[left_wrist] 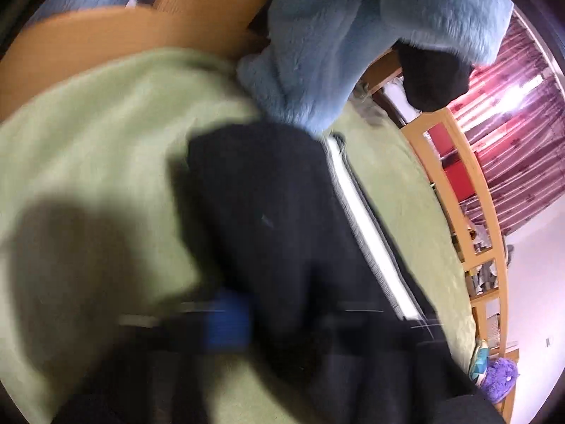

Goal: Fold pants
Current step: 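Grasp the black cuff end with the left gripper and fold it toward the waistband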

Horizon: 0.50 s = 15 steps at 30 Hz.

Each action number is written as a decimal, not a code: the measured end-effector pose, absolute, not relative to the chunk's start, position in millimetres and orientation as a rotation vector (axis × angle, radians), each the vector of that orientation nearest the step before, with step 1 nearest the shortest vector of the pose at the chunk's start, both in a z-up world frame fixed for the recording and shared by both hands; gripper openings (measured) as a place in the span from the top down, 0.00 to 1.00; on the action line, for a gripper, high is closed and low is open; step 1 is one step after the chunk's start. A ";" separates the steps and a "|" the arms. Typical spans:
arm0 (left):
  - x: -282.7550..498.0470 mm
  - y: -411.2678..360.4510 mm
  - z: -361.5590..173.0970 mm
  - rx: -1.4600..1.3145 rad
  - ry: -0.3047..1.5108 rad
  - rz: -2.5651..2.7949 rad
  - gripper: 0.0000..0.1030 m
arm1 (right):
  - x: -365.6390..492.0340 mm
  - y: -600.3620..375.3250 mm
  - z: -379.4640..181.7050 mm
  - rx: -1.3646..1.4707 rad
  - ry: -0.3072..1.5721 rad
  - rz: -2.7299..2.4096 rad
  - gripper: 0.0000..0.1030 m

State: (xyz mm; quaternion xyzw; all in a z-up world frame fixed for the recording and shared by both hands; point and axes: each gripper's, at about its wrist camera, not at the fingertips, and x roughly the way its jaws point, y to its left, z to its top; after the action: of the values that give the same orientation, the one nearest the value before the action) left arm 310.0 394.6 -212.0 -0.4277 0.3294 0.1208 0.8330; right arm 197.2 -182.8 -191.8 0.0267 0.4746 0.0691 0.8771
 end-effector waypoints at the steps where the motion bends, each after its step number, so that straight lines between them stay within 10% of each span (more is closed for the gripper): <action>1: 302.2 397.6 -203.1 -0.925 0.685 0.221 0.89 | 196.8 -181.4 -191.6 0.048 0.988 0.145 0.35; 10: 296.6 385.5 -204.6 -0.800 0.838 0.337 0.75 | 191.1 -180.4 -186.9 0.038 0.970 0.152 0.35; 12: 293.4 383.6 -218.2 -0.811 0.849 0.364 0.65 | 191.8 -181.2 -186.0 0.030 0.968 0.145 0.35; 15: 288.7 384.0 -217.7 -0.826 0.748 0.369 0.22 | 191.3 -185.6 -184.3 0.041 0.971 0.140 0.35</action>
State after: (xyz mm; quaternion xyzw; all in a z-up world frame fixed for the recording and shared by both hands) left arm 288.7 384.0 -217.7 -0.3897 0.3528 0.1739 0.8328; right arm 191.3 -185.6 -184.3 0.0195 0.4662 0.0673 0.8819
